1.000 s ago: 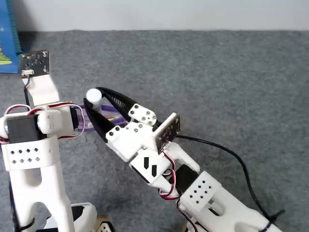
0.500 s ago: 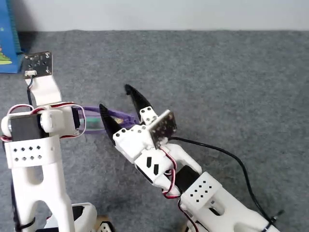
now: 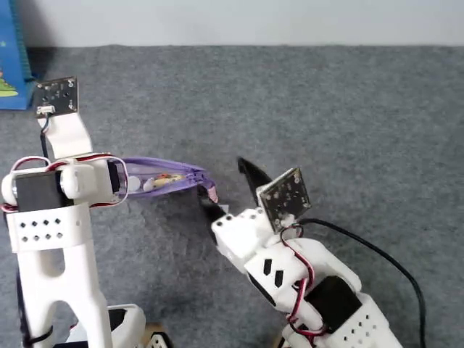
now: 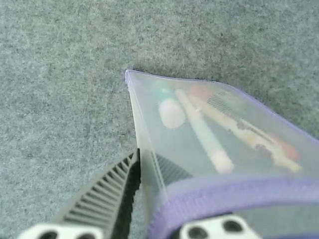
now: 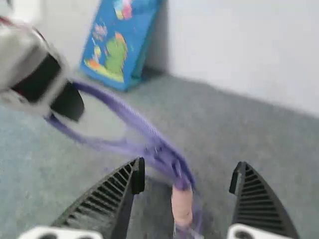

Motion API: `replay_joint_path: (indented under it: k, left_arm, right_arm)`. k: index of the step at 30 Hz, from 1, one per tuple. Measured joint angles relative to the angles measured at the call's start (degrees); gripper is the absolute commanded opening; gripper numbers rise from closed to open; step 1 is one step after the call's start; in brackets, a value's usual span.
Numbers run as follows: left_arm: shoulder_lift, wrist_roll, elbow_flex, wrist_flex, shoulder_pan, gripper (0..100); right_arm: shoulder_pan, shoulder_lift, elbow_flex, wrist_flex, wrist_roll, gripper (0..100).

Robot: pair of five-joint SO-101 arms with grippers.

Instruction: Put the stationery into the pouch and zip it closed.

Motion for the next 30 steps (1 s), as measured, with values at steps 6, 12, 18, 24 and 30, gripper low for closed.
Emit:
replay_joint_path:
  k: [6,12,18,24,30]
  left_arm:
    - [0.0,0.0,0.0,0.0,0.0,1]
    - [0.0,0.0,0.0,0.0,0.0,1]
    - [0.0,0.0,0.18,0.0,0.0,1]
    - [0.0,0.0,0.18,0.0,0.0,1]
    - [0.0,-0.09,0.18,0.0,0.0,1]
  right_arm:
    - [-0.18,2.73,2.46,-0.09,-2.37,26.2]
    - [0.18,13.8,4.66,-9.49,-2.55,26.2]
    - [4.04,22.68,4.66,-16.18,-2.55,17.9]
    - [4.84,24.62,4.66,-16.79,-2.55,1.5]
    - [4.84,21.1,4.66,-14.77,-2.46,0.9]
